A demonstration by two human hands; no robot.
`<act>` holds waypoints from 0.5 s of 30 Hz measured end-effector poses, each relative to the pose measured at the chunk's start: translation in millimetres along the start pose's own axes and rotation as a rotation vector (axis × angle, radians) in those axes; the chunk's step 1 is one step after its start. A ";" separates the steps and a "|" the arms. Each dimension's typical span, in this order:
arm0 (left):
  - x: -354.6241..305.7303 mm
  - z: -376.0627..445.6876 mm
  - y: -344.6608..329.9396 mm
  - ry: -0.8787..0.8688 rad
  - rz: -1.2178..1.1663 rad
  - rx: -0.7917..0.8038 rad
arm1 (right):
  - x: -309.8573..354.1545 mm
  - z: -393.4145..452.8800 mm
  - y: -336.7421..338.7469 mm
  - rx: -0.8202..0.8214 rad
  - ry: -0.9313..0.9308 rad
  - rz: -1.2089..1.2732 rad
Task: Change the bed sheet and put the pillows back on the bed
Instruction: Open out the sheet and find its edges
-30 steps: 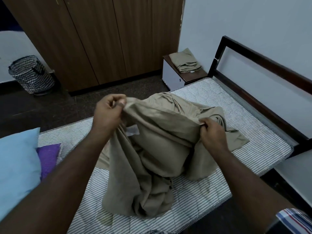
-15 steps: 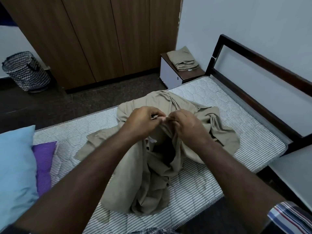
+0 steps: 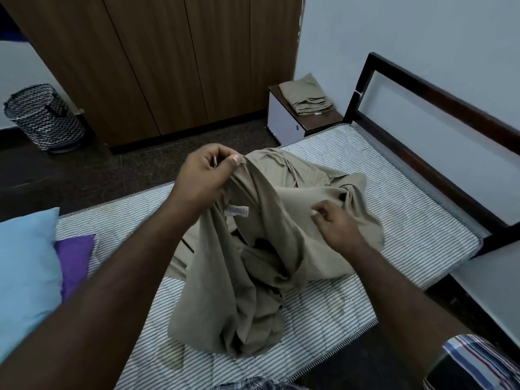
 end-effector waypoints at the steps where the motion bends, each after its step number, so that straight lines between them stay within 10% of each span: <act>1: 1.5 -0.3 -2.4 0.008 0.007 0.008 | 15.3 -3.4 -7.0 0.055 0.027 0.113; 7: 9.6 -9.7 -25.2 0.048 -0.045 0.064 | 82.2 -21.4 -40.8 0.105 0.252 0.048; 15: 18.6 -5.8 7.4 0.153 -0.377 -0.100 | -9.8 -22.4 -36.7 -0.061 -0.094 -0.263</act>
Point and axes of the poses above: each hand's wrist, its own z-axis towards the middle knuckle, its own y-axis out of the back of the hand, x = y × z, the point moved 10 cm from there along z, towards the middle knuckle, and after that the axes turned 12 degrees about -z, right-handed, at the moved point
